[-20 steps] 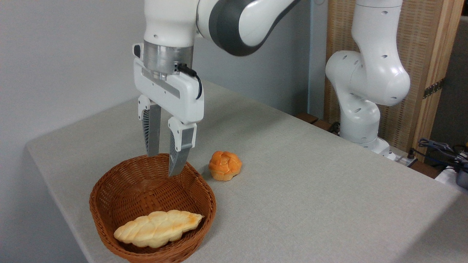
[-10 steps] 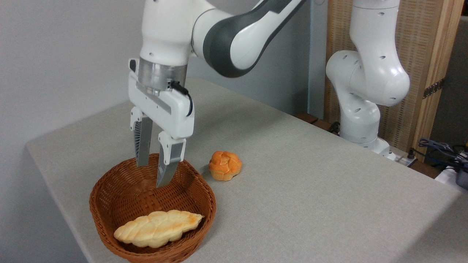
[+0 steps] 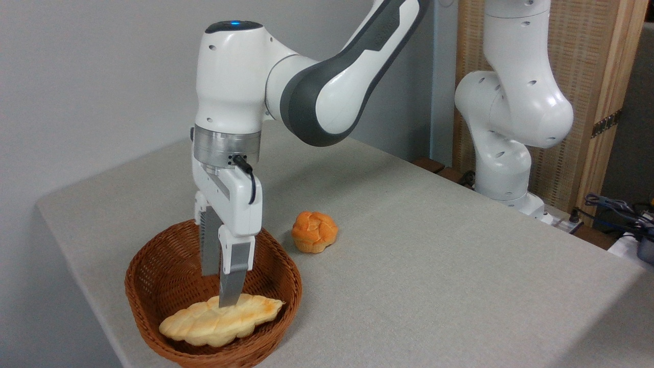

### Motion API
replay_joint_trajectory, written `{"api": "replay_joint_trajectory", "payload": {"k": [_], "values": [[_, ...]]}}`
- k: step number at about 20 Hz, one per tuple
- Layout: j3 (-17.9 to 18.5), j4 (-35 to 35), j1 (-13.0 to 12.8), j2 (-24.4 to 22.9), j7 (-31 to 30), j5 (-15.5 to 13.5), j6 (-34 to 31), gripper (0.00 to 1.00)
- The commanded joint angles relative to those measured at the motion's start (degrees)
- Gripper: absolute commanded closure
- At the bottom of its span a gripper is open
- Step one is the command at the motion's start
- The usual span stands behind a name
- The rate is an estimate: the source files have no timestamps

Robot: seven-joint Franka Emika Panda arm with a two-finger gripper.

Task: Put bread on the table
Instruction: 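Close the gripper fingers around the middle of the braided loaf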

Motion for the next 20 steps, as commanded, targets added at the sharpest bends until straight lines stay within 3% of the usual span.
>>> {"api": "replay_joint_trajectory", "payload": {"k": [1, 5, 10, 11, 13, 14, 20], "values": [[0.53, -0.09, 0.69, 1.58, 7.32, 4.36, 0.6, 0.0], [0.44, 0.0, 0.69, 5.09, 7.59, 11.39, 0.86, 0.0], [0.44, 0.0, 0.69, 5.98, 7.59, 12.72, 3.76, 0.0], [0.44, 0.0, 0.78, 5.98, 7.59, 12.64, 3.76, 0.05], [0.44, 0.0, 0.78, 5.98, 7.59, 12.55, 3.76, 0.34], [0.44, 0.0, 0.78, 5.89, 7.59, 12.63, 3.76, 0.38], [0.44, 0.0, 0.78, 5.63, 7.33, 12.55, 3.5, 0.42]]}}
